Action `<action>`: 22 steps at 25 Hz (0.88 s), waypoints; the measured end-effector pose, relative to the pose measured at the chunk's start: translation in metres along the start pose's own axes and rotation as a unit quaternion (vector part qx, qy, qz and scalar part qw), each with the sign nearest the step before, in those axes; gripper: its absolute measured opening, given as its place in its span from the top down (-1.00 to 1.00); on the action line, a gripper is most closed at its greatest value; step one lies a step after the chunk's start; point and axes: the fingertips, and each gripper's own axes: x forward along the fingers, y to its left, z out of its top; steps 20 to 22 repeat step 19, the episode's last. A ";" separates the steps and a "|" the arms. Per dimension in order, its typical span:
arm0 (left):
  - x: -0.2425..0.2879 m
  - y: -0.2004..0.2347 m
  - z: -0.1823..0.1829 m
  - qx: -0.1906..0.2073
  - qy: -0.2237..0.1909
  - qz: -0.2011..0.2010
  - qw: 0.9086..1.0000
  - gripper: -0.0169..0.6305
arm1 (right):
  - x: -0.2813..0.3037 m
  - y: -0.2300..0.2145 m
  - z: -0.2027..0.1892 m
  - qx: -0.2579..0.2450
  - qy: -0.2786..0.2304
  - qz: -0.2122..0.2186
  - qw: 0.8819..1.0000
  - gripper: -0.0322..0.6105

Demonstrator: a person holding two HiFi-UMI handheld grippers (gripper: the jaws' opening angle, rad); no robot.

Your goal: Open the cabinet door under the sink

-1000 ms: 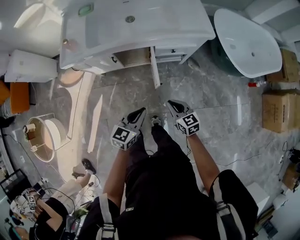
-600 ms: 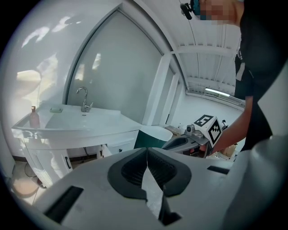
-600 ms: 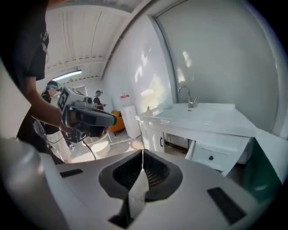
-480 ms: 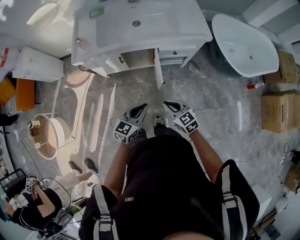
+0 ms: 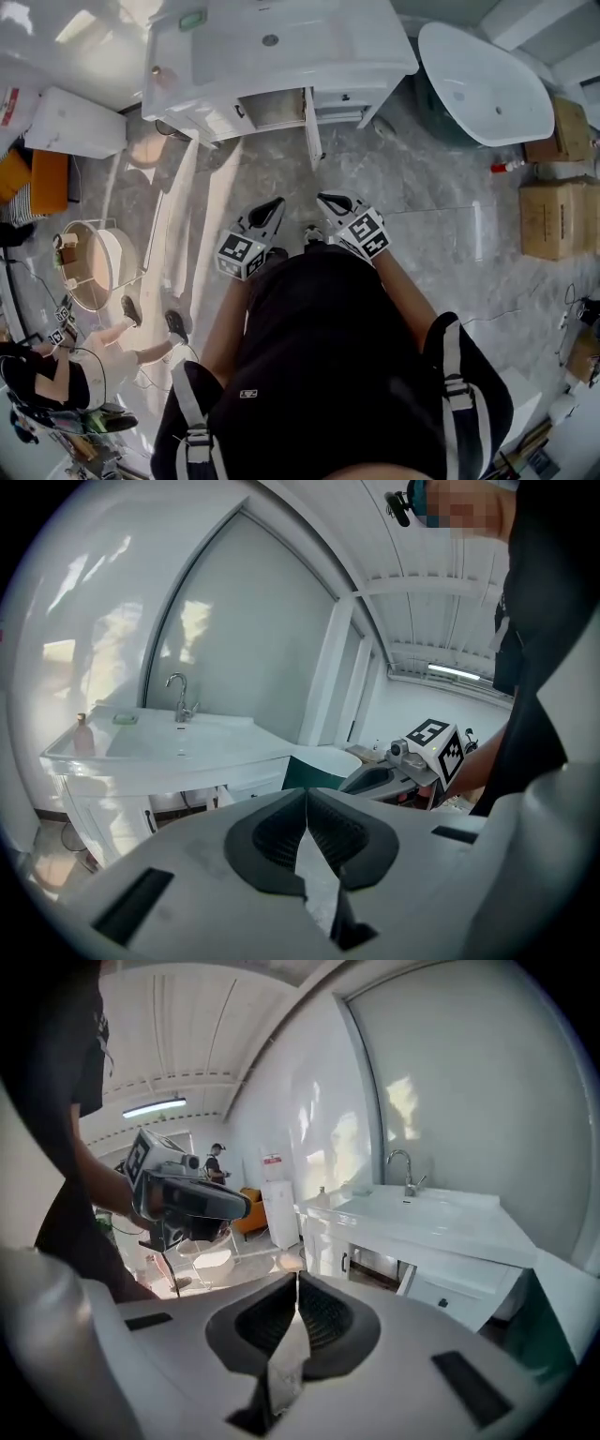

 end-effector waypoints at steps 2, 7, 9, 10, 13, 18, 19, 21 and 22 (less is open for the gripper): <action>-0.001 -0.003 0.002 0.001 -0.003 0.001 1.000 0.90 | -0.004 0.002 -0.002 0.000 -0.001 0.001 1.000 0.70; -0.001 -0.009 0.007 0.004 -0.011 0.002 1.000 0.90 | -0.013 0.001 -0.006 0.000 0.006 -0.003 1.000 0.70; -0.001 -0.008 0.007 0.008 -0.011 0.003 1.000 0.90 | -0.013 0.000 -0.005 -0.001 0.004 -0.005 1.000 0.70; -0.002 -0.006 0.007 0.010 -0.011 0.004 1.000 0.90 | -0.013 0.000 -0.005 -0.001 0.002 -0.006 1.000 0.70; -0.006 -0.003 0.007 0.011 -0.011 0.013 1.000 0.90 | -0.013 -0.001 -0.005 -0.002 -0.003 -0.005 1.000 0.70; -0.011 -0.005 0.005 0.004 -0.016 0.027 0.999 0.90 | -0.018 -0.001 -0.011 -0.002 -0.002 -0.002 1.000 0.70; -0.013 -0.006 0.004 0.003 -0.017 0.029 0.999 0.90 | -0.020 -0.001 -0.012 -0.002 -0.002 -0.002 1.000 0.70; -0.013 -0.006 0.004 0.003 -0.017 0.029 0.999 0.90 | -0.020 -0.001 -0.012 -0.002 -0.002 -0.002 1.000 0.70; -0.013 -0.006 0.004 0.003 -0.017 0.029 0.999 0.90 | -0.020 -0.001 -0.012 -0.002 -0.002 -0.002 1.000 0.70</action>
